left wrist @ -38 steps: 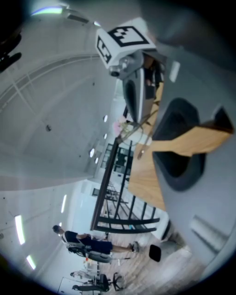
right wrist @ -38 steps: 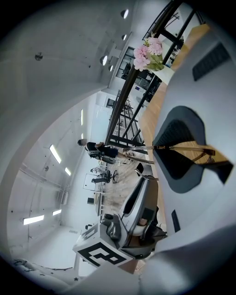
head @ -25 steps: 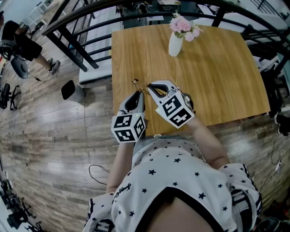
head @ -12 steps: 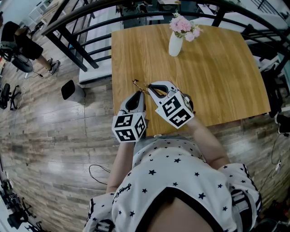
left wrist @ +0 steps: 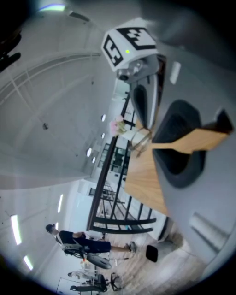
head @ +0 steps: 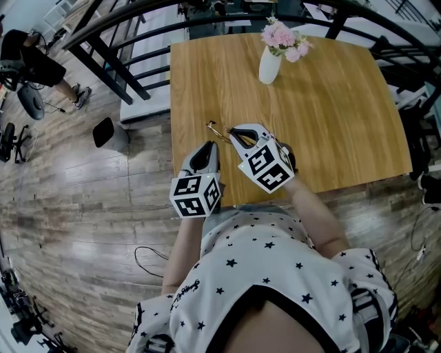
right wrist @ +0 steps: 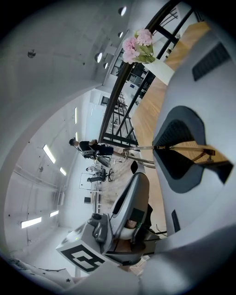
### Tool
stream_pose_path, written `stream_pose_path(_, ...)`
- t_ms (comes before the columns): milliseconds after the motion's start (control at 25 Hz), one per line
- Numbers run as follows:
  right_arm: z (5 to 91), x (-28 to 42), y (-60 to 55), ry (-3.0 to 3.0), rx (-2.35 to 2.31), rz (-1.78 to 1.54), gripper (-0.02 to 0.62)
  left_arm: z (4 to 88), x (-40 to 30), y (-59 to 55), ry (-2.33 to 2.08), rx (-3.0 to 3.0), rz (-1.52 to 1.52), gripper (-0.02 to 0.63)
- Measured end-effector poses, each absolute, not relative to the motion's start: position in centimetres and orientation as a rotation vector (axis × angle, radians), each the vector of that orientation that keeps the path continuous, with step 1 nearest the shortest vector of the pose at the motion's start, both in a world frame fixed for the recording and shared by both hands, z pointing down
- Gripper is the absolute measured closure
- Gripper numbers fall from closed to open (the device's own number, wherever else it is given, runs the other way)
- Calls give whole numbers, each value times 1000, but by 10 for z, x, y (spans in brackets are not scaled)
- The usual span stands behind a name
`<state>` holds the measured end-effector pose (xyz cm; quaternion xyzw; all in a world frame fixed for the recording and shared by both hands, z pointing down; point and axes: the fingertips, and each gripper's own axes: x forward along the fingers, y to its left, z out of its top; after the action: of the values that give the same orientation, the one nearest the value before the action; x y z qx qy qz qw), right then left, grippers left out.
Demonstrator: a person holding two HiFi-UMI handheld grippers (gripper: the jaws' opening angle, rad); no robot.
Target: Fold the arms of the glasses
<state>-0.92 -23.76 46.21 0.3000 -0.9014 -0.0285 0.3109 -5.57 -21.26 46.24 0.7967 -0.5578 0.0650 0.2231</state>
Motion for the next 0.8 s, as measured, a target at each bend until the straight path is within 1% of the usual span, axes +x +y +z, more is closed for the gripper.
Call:
stream_pose_path(480,530,4,-234,-2247,701,-28,575,477,-66,-208,-1550,2135,169,572)
stream_pose_path(800,566,3,-234,-2152,630,-56,575,483,-73,-206,-1547,2100,157,591)
